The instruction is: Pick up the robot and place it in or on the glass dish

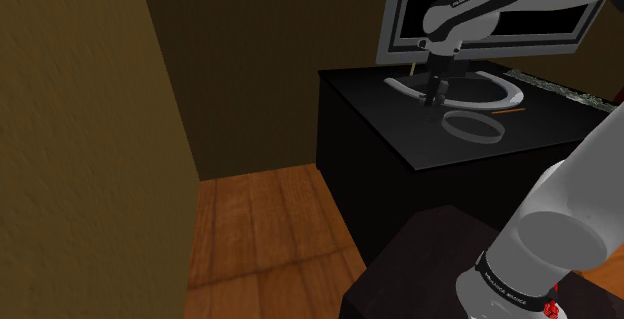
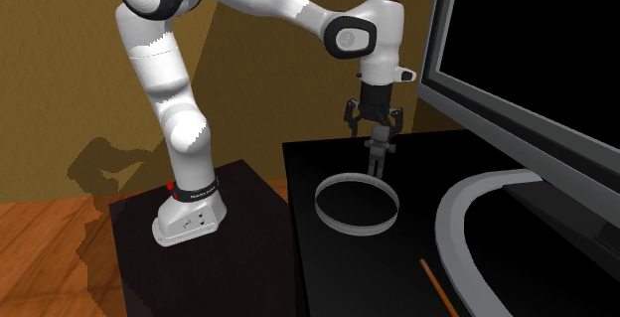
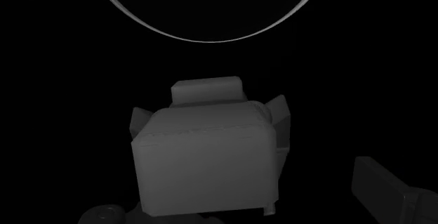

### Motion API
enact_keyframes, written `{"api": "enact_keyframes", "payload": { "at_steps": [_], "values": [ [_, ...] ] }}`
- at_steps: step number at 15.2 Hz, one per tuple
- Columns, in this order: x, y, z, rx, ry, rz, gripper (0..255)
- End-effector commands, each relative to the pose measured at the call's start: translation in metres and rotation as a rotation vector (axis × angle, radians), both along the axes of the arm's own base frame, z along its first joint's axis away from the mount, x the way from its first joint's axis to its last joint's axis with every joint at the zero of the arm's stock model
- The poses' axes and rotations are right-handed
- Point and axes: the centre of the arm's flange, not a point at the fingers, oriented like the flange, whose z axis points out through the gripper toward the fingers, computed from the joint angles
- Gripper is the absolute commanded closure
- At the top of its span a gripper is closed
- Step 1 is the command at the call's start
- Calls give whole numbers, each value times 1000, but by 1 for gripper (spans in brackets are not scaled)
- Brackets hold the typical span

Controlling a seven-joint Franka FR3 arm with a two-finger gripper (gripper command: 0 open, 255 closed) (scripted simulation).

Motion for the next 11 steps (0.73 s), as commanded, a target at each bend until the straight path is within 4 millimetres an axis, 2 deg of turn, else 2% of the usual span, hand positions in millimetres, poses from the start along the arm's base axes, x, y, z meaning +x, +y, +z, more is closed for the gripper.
{"api": "enact_keyframes", "payload": {
  "at_steps": [1,8,9,11],
  "values": [
    [0,1,-4,0,0,0,0],
    [0,1,-4,0,0,0,0],
    [0,1,-4,0,0,0,255],
    [0,1,-4,0,0,0,255]
  ]
}}
